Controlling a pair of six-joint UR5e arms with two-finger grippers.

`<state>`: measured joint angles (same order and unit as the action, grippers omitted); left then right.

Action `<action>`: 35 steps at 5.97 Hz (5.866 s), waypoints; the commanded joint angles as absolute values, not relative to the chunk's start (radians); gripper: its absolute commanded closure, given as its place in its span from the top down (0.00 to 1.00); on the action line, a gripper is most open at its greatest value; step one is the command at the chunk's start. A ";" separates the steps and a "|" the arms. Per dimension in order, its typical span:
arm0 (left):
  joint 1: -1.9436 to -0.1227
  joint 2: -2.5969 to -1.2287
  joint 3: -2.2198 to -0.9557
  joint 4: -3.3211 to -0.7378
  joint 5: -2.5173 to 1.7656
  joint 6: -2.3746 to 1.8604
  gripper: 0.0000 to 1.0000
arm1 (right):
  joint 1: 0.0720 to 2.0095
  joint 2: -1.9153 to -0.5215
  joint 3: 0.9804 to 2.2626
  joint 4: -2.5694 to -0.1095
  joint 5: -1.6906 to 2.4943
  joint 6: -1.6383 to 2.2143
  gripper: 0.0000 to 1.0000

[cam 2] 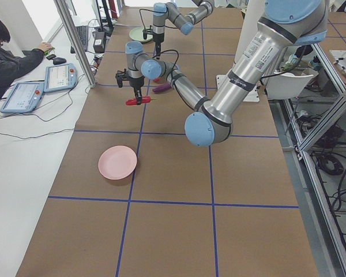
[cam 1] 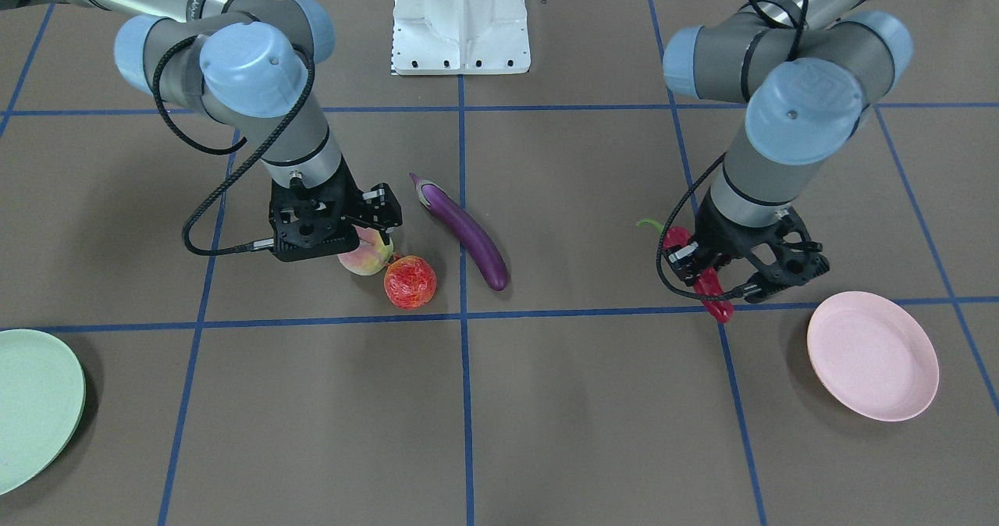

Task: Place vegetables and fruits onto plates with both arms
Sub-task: 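Carry the chili toward the pink plate while the right gripper reaches the peach, then lower the chili onto the pink plate while the right gripper carries the peach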

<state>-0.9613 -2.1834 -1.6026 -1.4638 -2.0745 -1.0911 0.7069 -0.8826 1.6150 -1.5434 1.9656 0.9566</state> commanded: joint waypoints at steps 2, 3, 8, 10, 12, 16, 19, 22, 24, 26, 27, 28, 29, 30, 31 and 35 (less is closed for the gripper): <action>-1.032 -2.166 -1.569 -1.463 -2.120 -0.994 0.00 | 0.663 -0.870 1.574 -1.565 1.911 0.957 1.00; -1.043 -2.166 -1.543 -1.471 -2.121 -0.970 0.00 | 0.655 -0.865 1.575 -1.601 1.911 0.957 1.00; -1.055 -2.166 -1.528 -1.476 -2.121 -0.965 0.00 | 0.634 -0.854 1.520 -1.631 1.864 0.943 1.00; -1.055 -2.166 -1.528 -1.474 -2.120 -0.965 0.00 | 0.624 -0.854 1.502 -1.625 1.847 0.940 1.00; -1.057 -2.166 -1.528 -1.474 -2.121 -0.966 0.00 | 0.617 -0.854 1.482 -1.621 1.848 0.936 1.00; -1.068 -2.171 -1.531 -1.468 -2.125 -0.966 0.00 | 0.611 -0.854 1.483 -1.572 1.850 0.966 0.00; -1.123 -2.169 -1.511 -1.463 -2.125 -0.861 0.00 | 0.742 -0.865 1.633 -1.630 1.997 0.959 0.00; -1.206 -2.171 -1.274 -1.501 -2.117 -0.526 0.00 | 0.892 -0.873 1.658 -1.687 2.042 0.884 0.00; -1.204 -2.175 -1.037 -1.786 -2.109 -0.522 0.00 | 0.978 -0.890 1.628 -1.730 2.034 0.700 0.00; -1.189 -2.180 -0.973 -1.848 -2.085 -0.520 0.00 | 1.052 -0.888 1.528 -1.724 2.026 0.530 0.00; -1.183 -2.175 -0.960 -1.871 -2.063 -0.514 0.20 | 1.077 -0.903 1.502 -1.718 2.014 0.475 0.00; -1.177 -2.171 -0.951 -1.899 -2.063 -0.488 0.87 | 1.095 -0.911 1.461 -1.717 1.976 0.386 0.00; -1.170 -2.166 -0.956 -1.917 -2.043 -0.483 1.00 | 1.104 -0.929 1.422 -1.706 1.935 0.323 0.00; -1.170 -2.177 -0.965 -1.911 -2.039 -0.488 1.00 | 1.115 -0.954 1.354 -1.578 1.905 0.305 0.00; -1.173 -2.222 -0.995 -1.810 -2.037 -0.495 1.00 | 1.140 -0.974 1.263 -1.455 1.904 0.273 0.00; -1.181 -2.336 -1.112 -1.614 -2.121 -0.589 1.00 | 1.126 -1.031 1.154 -1.312 1.861 0.247 0.00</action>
<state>-1.1824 -2.3228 -1.0960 -1.6272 -2.0887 -0.5529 1.1347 -1.0129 1.1719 -1.3515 1.8595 0.2445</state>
